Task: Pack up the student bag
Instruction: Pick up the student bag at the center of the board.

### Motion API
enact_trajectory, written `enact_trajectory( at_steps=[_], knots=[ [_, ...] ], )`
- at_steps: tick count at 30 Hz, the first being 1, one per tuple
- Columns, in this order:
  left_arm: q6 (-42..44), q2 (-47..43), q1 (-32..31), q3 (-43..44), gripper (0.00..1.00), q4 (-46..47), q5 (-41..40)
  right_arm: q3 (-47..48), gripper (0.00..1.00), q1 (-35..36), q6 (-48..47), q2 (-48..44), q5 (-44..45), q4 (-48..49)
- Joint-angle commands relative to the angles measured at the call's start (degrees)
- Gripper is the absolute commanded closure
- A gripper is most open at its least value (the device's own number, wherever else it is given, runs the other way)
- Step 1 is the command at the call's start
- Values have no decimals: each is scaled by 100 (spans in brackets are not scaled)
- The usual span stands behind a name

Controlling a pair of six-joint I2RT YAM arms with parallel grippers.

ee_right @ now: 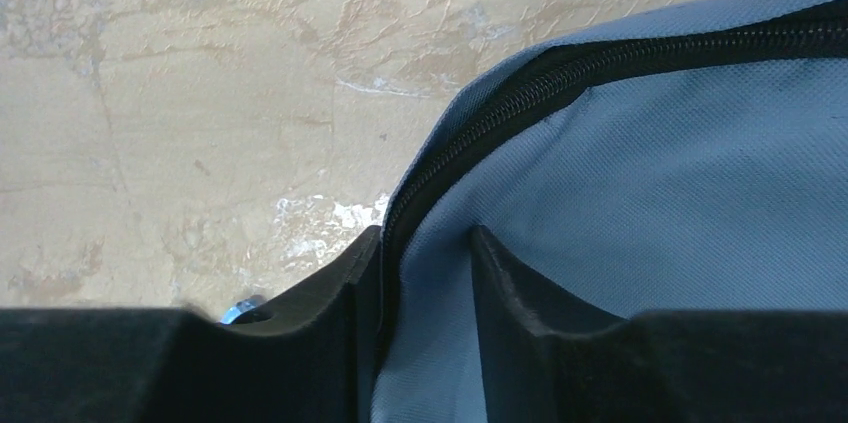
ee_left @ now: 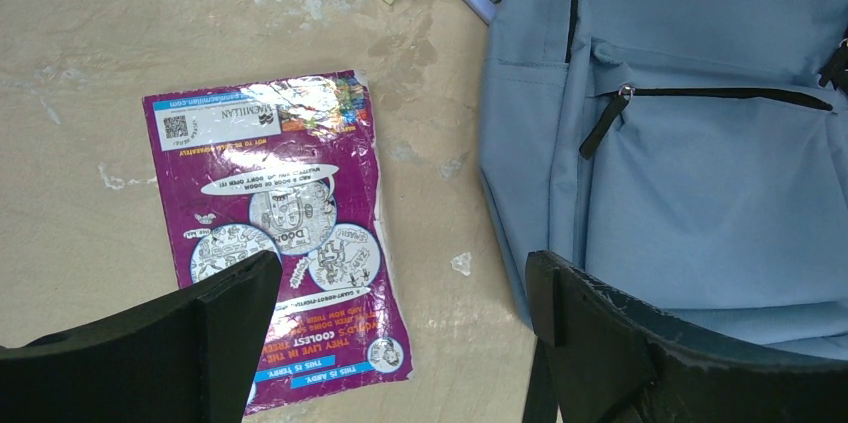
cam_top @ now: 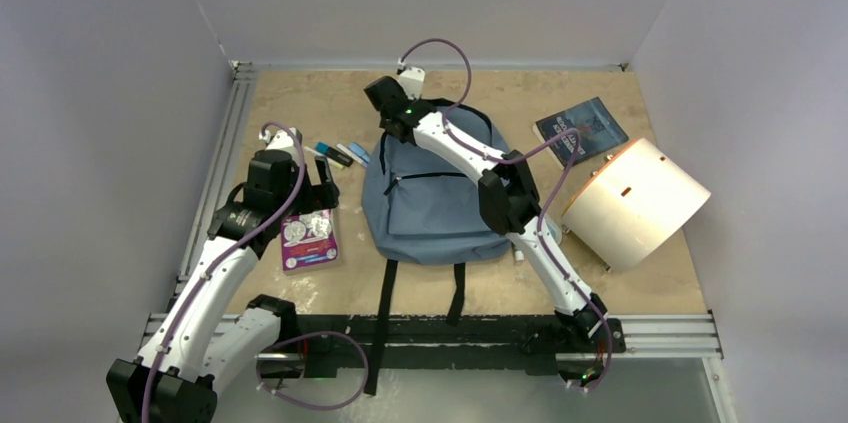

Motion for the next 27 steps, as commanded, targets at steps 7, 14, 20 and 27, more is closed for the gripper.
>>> enact_trajectory(
  at_steps=[7,14,20,27],
  knots=[
    [-54,16,37,269,8,51,11,-570,92,18,-502,-826,-502,619],
    [-73,-16,37,264,8,63,12,-1222,100,5,-936,-2226,-713,1443],
    [-51,-135,37,236,8,143,132,-1531,100,4,-1340,-3139,-1333,1926],
    [-56,-442,37,191,8,226,171,-1872,100,-4,-1817,-4093,-1181,2312]
  ],
)
